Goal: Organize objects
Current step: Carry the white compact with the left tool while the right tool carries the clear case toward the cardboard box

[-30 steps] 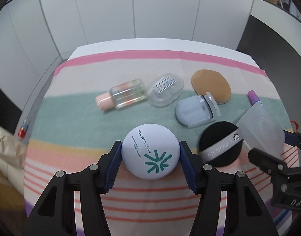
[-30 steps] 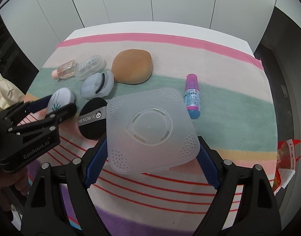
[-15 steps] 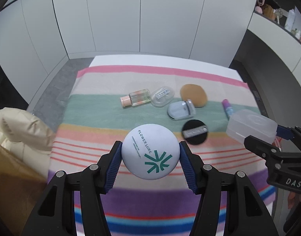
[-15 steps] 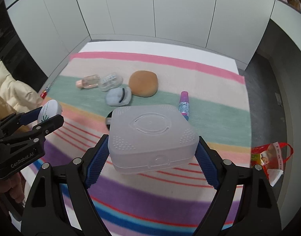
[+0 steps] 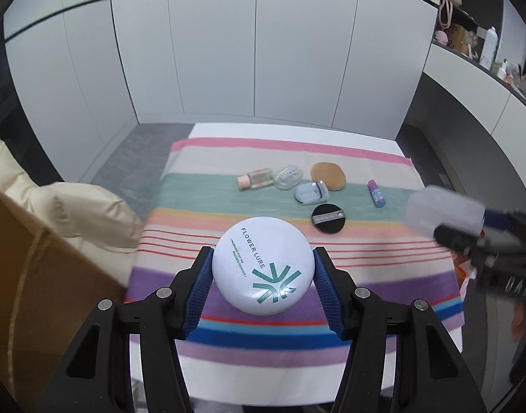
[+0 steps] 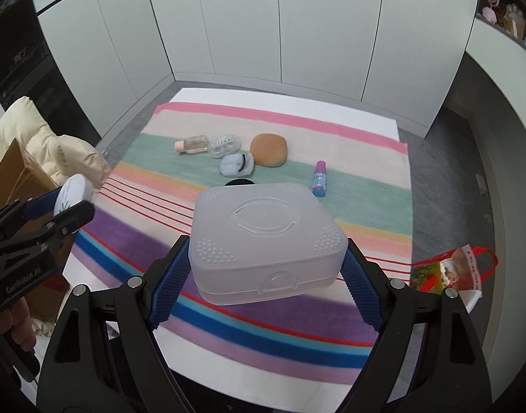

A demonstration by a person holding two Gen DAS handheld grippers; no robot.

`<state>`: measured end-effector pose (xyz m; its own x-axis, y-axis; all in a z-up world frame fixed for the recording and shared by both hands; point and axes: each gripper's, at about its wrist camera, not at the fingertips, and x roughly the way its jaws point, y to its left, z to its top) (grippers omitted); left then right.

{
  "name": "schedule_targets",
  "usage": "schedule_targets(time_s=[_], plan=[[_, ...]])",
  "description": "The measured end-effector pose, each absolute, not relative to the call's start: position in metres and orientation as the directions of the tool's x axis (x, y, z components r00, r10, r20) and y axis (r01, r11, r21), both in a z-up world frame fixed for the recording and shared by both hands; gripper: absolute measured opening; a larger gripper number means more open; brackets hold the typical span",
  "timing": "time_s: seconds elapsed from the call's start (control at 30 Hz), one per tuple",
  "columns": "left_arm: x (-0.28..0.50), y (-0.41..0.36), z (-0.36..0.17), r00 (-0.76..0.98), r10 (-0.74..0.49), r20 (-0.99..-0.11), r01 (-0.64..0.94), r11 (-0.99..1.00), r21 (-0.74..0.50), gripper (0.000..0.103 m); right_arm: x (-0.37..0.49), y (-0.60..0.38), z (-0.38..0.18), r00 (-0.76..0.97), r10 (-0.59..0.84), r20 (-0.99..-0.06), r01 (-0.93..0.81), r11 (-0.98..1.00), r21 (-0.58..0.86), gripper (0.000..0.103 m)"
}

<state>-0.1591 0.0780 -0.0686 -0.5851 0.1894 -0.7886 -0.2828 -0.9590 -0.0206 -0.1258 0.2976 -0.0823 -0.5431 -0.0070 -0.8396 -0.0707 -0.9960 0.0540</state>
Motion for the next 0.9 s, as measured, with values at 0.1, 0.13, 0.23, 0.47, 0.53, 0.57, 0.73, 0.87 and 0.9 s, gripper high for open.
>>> schedule_targets(time_s=[0.1,0.13,0.23,0.47,0.53,0.57,0.73,0.87,0.9], plan=[[-0.153,0.066,-0.058,-0.585,0.203,-0.785,-0.272,-0.961,-0.045,0.058,-0.118,0.293,-0.062,-0.569,0.002,-0.822,-0.081,-0.995,0.054,0.086],[-0.15,0.061,-0.052,-0.588,0.207,-0.782,-0.266,-0.962,-0.055,0.058,-0.116,0.291,-0.056,-0.577,0.005,-0.817,-0.082,-0.995,0.052,0.086],[-0.142,0.047,-0.037,-0.626,0.197,-0.755,-0.243,-0.969,-0.051,0.058,-0.109,0.279,-0.042,-0.596,0.006,-0.803,-0.065,-0.997,0.041,0.086],[-0.14,0.022,-0.014,-0.668,0.204,-0.716,-0.21,-0.974,-0.082,0.058,-0.105,0.25,-0.024,-0.623,-0.029,-0.782,0.014,-1.0,0.025,0.086],[-0.138,0.013,-0.012,-0.675,0.198,-0.711,-0.194,-0.977,-0.088,0.058,-0.108,0.242,-0.02,-0.636,-0.033,-0.771,0.024,-0.999,0.022,0.086],[-0.138,0.008,-0.012,-0.675,0.194,-0.712,-0.183,-0.979,-0.093,0.058,-0.11,0.238,-0.019,-0.636,-0.031,-0.771,0.033,-0.999,0.013,0.086],[-0.139,-0.014,-0.017,-0.677,0.164,-0.718,-0.151,-0.985,-0.083,0.058,-0.121,0.219,-0.018,-0.637,-0.046,-0.769,0.048,-0.999,0.021,0.086],[-0.135,-0.034,-0.019,-0.677,0.144,-0.721,-0.121,-0.989,-0.083,0.058,-0.13,0.2,-0.019,-0.635,-0.074,-0.769,0.08,-0.996,0.03,0.086],[-0.135,-0.039,-0.021,-0.675,0.138,-0.725,-0.116,-0.99,-0.081,0.058,-0.132,0.194,-0.019,-0.634,-0.082,-0.769,0.088,-0.996,0.034,0.086]])
